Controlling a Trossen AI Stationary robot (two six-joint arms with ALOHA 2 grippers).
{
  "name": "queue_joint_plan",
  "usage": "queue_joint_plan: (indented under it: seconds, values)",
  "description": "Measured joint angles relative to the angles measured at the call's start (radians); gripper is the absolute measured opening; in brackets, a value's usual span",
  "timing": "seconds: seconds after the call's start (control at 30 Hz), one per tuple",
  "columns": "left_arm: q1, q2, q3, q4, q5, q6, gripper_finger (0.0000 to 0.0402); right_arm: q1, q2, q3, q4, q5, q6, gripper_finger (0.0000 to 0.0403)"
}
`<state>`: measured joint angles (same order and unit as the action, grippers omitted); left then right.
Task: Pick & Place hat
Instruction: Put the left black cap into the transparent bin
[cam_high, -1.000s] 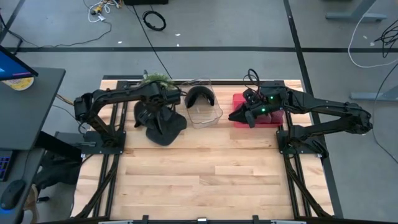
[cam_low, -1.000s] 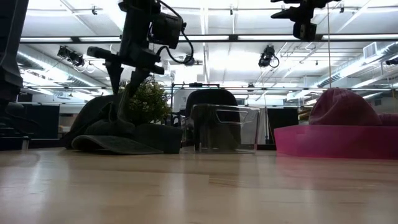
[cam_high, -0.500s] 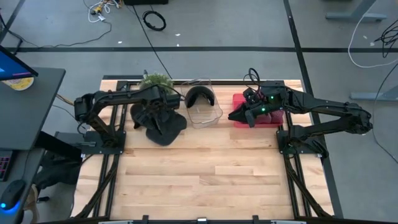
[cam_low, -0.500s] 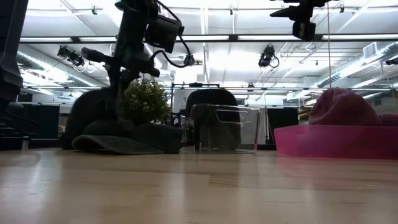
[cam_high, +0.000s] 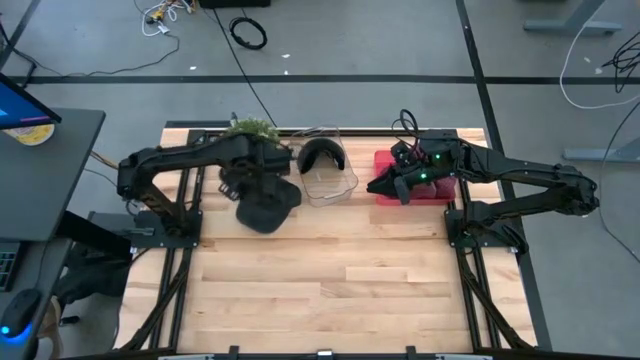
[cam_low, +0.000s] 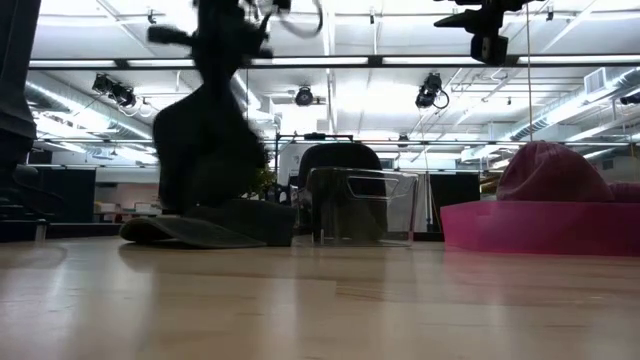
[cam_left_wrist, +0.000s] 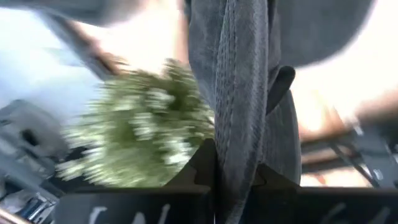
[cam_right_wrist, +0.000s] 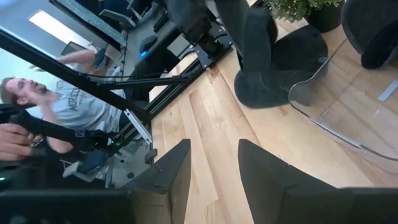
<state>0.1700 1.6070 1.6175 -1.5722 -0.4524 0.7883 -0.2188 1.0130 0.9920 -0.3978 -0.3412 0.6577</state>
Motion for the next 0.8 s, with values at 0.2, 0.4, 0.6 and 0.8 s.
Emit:
queue_joint_plan:
  seconds: [0.2,0.4,0.6,0.8]
  values:
    - [-0.007,0.001,0.289,-0.001,-0.006,-0.111,0.0012,0.0,0.0,0.0,0.001,-0.018,0.005,0.0135]
    - [-0.006,0.001,0.555,0.003,0.077,-0.209,0.0012,0.0,0.0,0.0,0.068,-0.017,-0.032,0.0135]
    - [-0.006,0.002,0.713,0.044,0.19,-0.283,0.0012,0.0,-0.001,0.0,0.304,0.021,-0.162,0.0135]
    - [-0.006,-0.001,0.732,0.123,0.28,-0.338,0.0012,0.0,-0.001,0.0,0.363,0.116,-0.321,0.0151]
